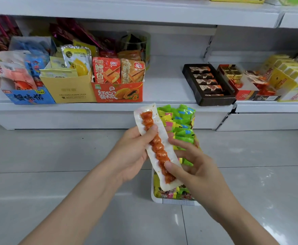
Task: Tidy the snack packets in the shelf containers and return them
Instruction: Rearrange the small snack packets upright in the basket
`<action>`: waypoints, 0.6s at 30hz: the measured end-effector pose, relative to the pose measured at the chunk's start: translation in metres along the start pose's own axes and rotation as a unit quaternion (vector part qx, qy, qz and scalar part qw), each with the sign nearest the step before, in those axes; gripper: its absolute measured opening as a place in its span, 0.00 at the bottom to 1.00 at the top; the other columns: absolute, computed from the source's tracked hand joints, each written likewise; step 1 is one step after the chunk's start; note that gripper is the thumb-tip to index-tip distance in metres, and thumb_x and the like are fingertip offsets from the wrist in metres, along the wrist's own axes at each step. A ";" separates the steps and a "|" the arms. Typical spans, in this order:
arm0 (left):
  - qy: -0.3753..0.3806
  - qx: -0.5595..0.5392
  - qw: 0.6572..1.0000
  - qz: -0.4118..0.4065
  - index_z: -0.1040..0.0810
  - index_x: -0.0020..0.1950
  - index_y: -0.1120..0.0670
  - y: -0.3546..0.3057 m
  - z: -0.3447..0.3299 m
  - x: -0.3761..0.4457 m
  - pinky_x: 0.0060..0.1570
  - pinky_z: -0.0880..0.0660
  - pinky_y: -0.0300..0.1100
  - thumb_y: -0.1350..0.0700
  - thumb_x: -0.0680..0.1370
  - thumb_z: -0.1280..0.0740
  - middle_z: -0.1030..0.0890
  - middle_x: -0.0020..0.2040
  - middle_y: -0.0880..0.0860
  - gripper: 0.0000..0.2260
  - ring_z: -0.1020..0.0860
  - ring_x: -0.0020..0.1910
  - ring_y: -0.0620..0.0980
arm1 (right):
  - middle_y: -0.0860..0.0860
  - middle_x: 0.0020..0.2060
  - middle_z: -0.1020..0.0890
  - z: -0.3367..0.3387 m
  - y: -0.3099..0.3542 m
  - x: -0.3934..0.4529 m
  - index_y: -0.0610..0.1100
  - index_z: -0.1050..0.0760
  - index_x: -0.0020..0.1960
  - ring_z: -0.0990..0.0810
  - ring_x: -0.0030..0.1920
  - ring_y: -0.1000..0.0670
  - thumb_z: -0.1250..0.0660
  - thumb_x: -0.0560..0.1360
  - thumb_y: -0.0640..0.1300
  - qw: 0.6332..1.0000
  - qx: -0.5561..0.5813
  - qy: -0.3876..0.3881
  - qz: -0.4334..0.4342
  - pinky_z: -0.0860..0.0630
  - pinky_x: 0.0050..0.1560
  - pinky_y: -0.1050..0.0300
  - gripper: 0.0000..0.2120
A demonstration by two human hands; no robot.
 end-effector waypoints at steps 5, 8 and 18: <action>-0.019 -0.045 0.999 0.020 0.18 0.56 0.60 0.001 0.008 0.006 0.49 0.17 0.45 0.55 0.79 0.34 0.14 0.52 0.58 0.11 0.15 0.46 0.51 | 0.39 0.46 0.14 0.004 -0.019 -0.002 0.45 0.21 0.61 0.13 0.45 0.42 0.26 0.65 0.40 0.986 0.138 -0.024 -0.092 0.17 0.41 0.52 0.24; -0.022 -0.041 0.999 0.028 0.17 0.56 0.59 0.003 0.012 0.008 0.53 0.18 0.46 0.52 0.79 0.34 0.14 0.52 0.57 0.13 0.15 0.48 0.51 | 0.40 0.47 0.14 0.004 -0.023 -0.003 0.41 0.15 0.54 0.13 0.45 0.43 0.26 0.65 0.39 0.984 0.147 -0.024 -0.098 0.17 0.40 0.55 0.17; -0.016 0.114 0.991 -0.064 0.23 0.64 0.53 -0.004 0.011 0.003 0.49 0.19 0.37 0.61 0.75 0.27 0.14 0.53 0.50 0.18 0.16 0.53 0.48 | 0.42 0.47 0.13 0.016 -0.025 -0.004 0.44 0.14 0.51 0.13 0.48 0.43 0.27 0.67 0.39 0.983 0.145 -0.088 -0.072 0.16 0.43 0.54 0.13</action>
Point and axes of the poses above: each hand's wrist, its own x-axis towards the middle knuckle, its own z-axis out of the back of the hand, y = z × x, the point moved 9 cm from there along x, towards the middle knuckle
